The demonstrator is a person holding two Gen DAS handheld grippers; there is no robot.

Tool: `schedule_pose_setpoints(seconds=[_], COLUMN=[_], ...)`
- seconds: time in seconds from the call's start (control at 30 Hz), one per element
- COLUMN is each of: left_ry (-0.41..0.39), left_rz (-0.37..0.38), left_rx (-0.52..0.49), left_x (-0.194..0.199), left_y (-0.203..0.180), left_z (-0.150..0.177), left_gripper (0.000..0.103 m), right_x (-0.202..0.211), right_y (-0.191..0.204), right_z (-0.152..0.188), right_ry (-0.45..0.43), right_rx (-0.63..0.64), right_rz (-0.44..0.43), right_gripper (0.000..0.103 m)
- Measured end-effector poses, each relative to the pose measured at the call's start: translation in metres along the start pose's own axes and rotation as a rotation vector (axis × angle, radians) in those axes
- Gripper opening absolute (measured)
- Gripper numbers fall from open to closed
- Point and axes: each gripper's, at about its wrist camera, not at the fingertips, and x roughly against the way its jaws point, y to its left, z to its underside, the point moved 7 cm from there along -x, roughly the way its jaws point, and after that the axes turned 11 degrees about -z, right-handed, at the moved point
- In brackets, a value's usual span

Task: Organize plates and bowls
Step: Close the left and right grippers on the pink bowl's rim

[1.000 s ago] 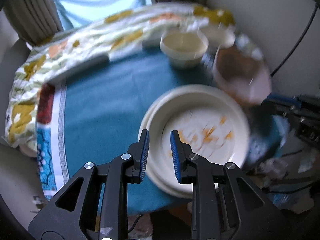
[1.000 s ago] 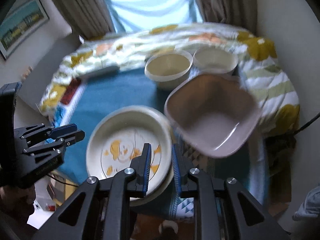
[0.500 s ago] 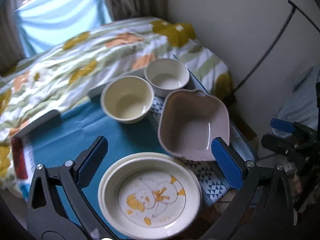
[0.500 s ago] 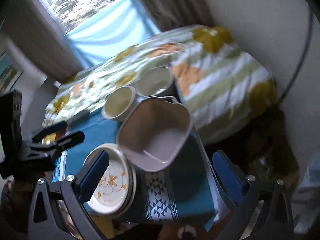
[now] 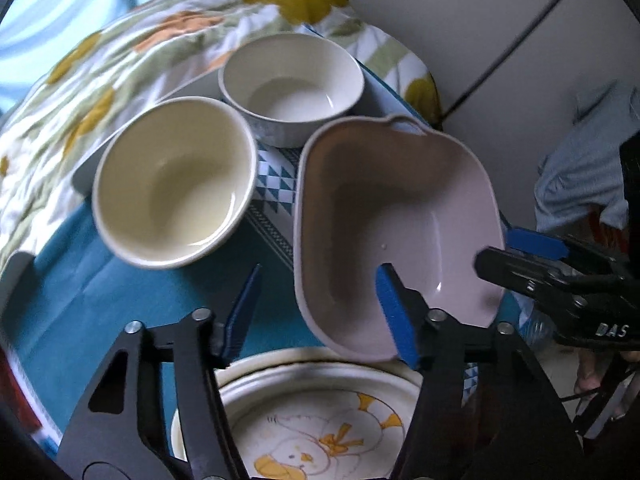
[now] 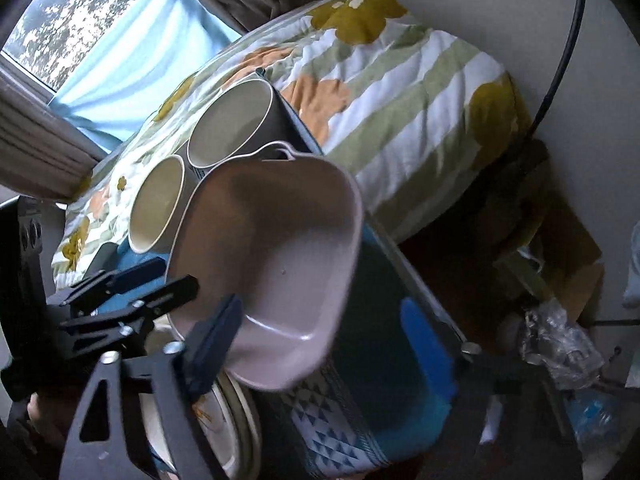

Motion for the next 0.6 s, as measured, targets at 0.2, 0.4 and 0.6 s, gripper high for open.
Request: schedule_pose_setpoints(seconds=[0.2,0.4,0.6], left_ry=[0.028,0.046,0.027], left_rz=[0.04,0.051,0.044], left_rx=[-0.02,-0.035,-0.046], left_x=[-0.015,-0.024,-0.016], left_y=[0.001,-0.003,-0.006], left_z=[0.0,0.001,-0.001], left_gripper=[0.035,0.011,0.009], right_x=[-0.02,-0.029,-0.026], right_y=[-0.006,-0.014,-0.018], right_z=[-0.002,0.002,0.002], right_ry=[-0.006,-0.01,-0.031], right_rx=[-0.061,-0.105,-0.103], right_rz=[0.003,0.032,0.046], right_gripper=[0.044,0.019,0.013])
